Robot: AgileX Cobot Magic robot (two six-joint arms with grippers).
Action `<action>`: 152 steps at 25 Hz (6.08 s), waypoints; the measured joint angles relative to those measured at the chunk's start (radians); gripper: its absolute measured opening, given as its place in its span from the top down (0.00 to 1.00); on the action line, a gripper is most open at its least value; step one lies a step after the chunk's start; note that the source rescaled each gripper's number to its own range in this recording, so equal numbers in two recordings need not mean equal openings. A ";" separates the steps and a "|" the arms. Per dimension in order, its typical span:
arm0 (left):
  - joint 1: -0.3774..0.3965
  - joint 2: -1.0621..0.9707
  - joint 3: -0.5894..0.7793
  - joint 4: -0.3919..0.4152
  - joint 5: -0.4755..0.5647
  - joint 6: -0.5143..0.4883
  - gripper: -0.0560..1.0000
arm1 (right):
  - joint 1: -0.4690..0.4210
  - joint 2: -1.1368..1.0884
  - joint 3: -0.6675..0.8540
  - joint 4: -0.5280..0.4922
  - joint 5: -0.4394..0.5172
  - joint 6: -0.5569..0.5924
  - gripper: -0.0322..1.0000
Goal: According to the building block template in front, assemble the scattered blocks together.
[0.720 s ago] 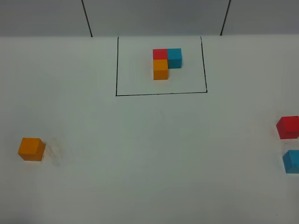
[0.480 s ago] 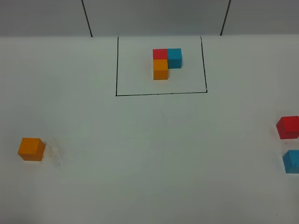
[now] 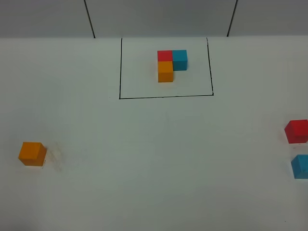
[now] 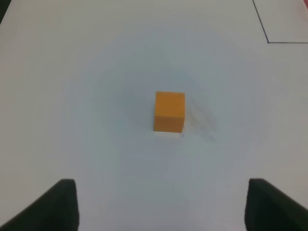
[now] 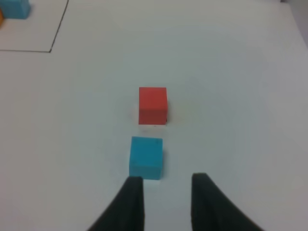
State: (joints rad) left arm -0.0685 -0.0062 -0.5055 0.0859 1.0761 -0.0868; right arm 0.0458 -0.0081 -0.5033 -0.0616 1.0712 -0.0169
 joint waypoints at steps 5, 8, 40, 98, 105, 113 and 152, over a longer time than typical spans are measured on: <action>0.000 0.000 0.000 0.025 0.000 0.000 0.38 | 0.000 0.000 0.000 0.000 0.000 0.000 0.97; 0.000 0.000 0.000 0.025 0.000 0.000 0.38 | 0.000 0.000 0.000 0.000 0.000 0.000 0.97; 0.000 1.430 -0.398 -0.026 -0.292 -0.041 0.38 | 0.000 0.000 0.000 0.000 0.000 0.000 0.97; -0.812 1.854 -0.753 -0.144 -0.302 0.785 0.94 | 0.000 0.000 0.000 0.000 0.000 0.000 0.97; -0.839 1.967 -0.793 -0.106 -0.306 0.746 0.94 | 0.000 0.000 0.000 0.000 0.000 0.000 0.97; -0.840 2.069 -0.794 -0.104 -0.323 0.744 0.94 | 0.000 0.000 0.000 0.000 0.000 0.000 0.97; -0.343 1.291 -0.857 0.323 0.116 0.548 0.26 | 0.000 0.000 0.000 0.000 0.000 0.000 0.97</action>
State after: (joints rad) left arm -0.4115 1.2848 -1.3621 0.4091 1.1917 0.4610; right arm 0.0458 -0.0081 -0.5033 -0.0616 1.0712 -0.0169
